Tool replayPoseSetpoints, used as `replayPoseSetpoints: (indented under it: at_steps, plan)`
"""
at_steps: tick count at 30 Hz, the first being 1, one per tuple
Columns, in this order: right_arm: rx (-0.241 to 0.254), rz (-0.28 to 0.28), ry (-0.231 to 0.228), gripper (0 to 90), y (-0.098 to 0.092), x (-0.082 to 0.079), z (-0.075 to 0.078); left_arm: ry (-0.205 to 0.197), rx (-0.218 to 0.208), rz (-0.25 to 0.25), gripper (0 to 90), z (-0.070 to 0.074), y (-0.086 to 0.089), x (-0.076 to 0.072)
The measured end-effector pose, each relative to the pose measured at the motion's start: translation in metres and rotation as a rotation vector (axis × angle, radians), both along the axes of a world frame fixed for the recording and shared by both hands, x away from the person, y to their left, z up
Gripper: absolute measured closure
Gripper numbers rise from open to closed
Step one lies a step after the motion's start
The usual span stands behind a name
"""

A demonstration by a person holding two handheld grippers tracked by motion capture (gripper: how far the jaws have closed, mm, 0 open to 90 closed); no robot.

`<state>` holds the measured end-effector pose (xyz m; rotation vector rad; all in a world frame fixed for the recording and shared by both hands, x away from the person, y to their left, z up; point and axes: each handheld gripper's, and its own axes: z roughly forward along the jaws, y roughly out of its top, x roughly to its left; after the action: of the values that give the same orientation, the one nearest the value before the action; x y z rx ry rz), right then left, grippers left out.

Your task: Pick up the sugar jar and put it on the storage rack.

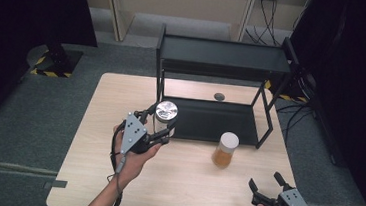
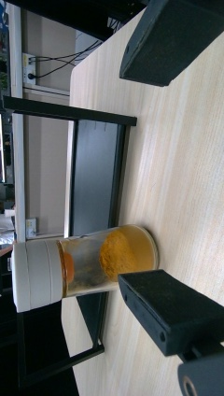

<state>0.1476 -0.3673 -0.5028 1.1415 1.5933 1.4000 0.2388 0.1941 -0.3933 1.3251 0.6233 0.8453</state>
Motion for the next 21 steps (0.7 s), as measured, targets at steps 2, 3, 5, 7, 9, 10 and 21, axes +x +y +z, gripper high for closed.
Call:
replayPoseSetpoints:
  at_steps: [2, 3, 5, 7, 9, 10, 21]
  plan:
    - [0.001, 0.000, 0.000, 4.1, 0.000, 0.000, 0.000, -0.004, 0.003, 0.008, 34.8, 0.001, -0.001, 0.000]
    - [0.001, 0.001, 0.000, 4.1, 0.000, 0.000, 0.000, -0.006, 0.006, 0.011, 34.8, 0.002, -0.001, 0.001]
    - [0.002, 0.001, 0.000, 4.1, 0.000, 0.000, 0.000, -0.006, 0.003, 0.011, 34.8, 0.004, -0.001, 0.002]
    - [0.000, 0.001, 0.000, 4.1, 0.000, 0.000, 0.000, -0.009, 0.004, 0.012, 34.8, 0.006, -0.002, 0.002]
    - [0.000, 0.001, 0.000, 4.1, 0.000, 0.000, 0.000, -0.012, 0.006, 0.013, 34.8, 0.008, -0.002, 0.004]
    - [0.001, 0.001, 0.000, 4.1, 0.000, 0.000, 0.000, -0.014, 0.004, 0.014, 34.8, 0.009, -0.002, 0.004]
    - [0.003, 0.002, 0.000, 4.1, 0.000, 0.000, 0.000, -0.025, -0.005, 0.035, 34.8, 0.019, -0.004, 0.011]
